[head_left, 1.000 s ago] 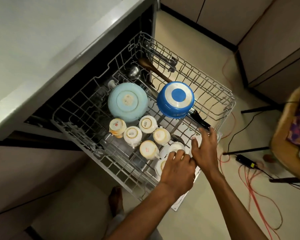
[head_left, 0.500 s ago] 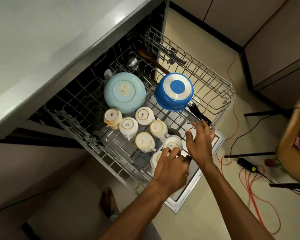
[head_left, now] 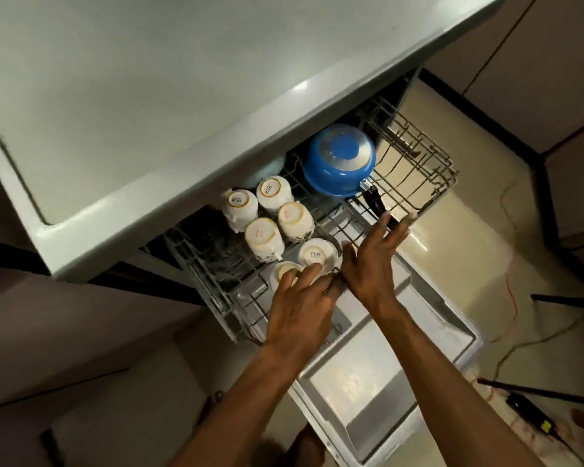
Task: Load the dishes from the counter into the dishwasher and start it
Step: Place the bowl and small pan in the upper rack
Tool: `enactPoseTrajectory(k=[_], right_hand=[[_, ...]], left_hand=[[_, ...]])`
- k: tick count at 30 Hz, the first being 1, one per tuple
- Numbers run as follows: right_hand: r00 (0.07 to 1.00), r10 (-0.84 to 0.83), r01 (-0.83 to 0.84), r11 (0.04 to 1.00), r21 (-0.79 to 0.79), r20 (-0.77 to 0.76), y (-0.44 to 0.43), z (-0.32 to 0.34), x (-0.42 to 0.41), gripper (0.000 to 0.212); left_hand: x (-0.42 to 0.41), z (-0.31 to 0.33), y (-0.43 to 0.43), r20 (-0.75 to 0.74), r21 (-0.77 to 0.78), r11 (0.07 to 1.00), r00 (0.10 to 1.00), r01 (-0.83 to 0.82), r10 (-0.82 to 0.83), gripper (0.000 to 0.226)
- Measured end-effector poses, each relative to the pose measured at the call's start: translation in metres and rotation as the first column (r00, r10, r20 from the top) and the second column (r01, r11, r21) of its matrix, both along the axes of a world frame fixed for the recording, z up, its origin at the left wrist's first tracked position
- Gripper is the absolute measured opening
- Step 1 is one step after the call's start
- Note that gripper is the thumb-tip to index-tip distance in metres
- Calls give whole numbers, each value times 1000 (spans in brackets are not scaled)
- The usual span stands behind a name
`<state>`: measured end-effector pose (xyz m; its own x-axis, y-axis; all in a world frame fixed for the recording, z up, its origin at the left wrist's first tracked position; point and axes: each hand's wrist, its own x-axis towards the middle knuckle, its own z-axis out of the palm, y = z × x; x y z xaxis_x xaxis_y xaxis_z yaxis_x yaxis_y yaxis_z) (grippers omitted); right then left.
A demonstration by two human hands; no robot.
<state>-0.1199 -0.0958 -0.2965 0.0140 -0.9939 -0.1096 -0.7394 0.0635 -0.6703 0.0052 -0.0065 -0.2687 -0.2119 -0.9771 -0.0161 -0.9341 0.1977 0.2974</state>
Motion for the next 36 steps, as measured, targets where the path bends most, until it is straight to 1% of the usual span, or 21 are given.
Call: enactPoseTrajectory(k=[2, 5, 8, 10, 13, 15, 17, 20, 22, 24, 25, 27, 28, 30, 32, 35, 36], right_hand=[[998, 39, -41, 999, 28, 43, -16, -2, 18, 96], [987, 141, -142, 990, 7, 77, -37, -2, 47, 91], [974, 218, -217, 976, -25, 64, -59, -4, 70, 92], [971, 236, -234, 971, -40, 44, -73, -3, 82, 91], [957, 290, -289, 954, -77, 1, -95, -6, 93, 90], [944, 327, -330, 937, -115, -51, -108, -10, 97, 95], [936, 338, -347, 932, -106, -96, -114, -13, 98, 97], [931, 335, -346, 936, -59, -144, -120, -11, 103, 93], [917, 370, -377, 926, -20, -151, -132, -11, 109, 93], [907, 386, -384, 922, 45, -167, -145, -9, 114, 94], [903, 392, -384, 920, 82, -174, -148, -5, 114, 91], [886, 426, -406, 903, 138, -181, -148, 4, 109, 85], [886, 436, -415, 897, 148, -156, -144, 9, 104, 83], [908, 410, -398, 909, 125, -90, -132, 15, 96, 84], [941, 336, -330, 936, 119, -39, -116, 14, 94, 85], [946, 303, -320, 931, 177, 117, -100, 5, 103, 89], [950, 262, -294, 933, 209, 168, -98, 4, 108, 88]], left_hand=[[17, -2, -10, 34, -34, 998, 998, -47, 49, 57], [50, 0, -31, 95, -67, 994, 991, -84, 91, 62], [79, 0, -53, 186, -62, 995, 978, -84, 94, 60], [92, -1, -67, 209, -52, 993, 971, -103, 112, 60], [106, -2, -79, 137, -25, 981, 971, -193, 194, 64], [109, 5, -84, 96, 3, 984, 979, -180, 179, 66], [110, 8, -87, 93, -21, 990, 986, -137, 138, 69], [115, 8, -92, 78, -62, 982, 980, -176, 181, 69], [117, 11, -97, 51, -19, 975, 973, -224, 224, 64], [116, 17, -104, -17, 52, 962, 963, -268, 269, 57], [115, 19, -106, -13, 68, 959, 961, -276, 278, 55], [113, 15, -107, 31, 29, 953, 953, -301, 300, 52], [112, 12, -105, 72, -12, 948, 945, -319, 319, 51], [110, 5, -105, 127, -30, 940, 932, -340, 341, 49], [110, 2, -104, 106, -9, 924, 918, -383, 382, 49], [108, 1, -93, 101, -130, 920, 918, -369, 383, 46], [108, -1, -89, 101, -155, 919, 920, -362, 379, 48]])
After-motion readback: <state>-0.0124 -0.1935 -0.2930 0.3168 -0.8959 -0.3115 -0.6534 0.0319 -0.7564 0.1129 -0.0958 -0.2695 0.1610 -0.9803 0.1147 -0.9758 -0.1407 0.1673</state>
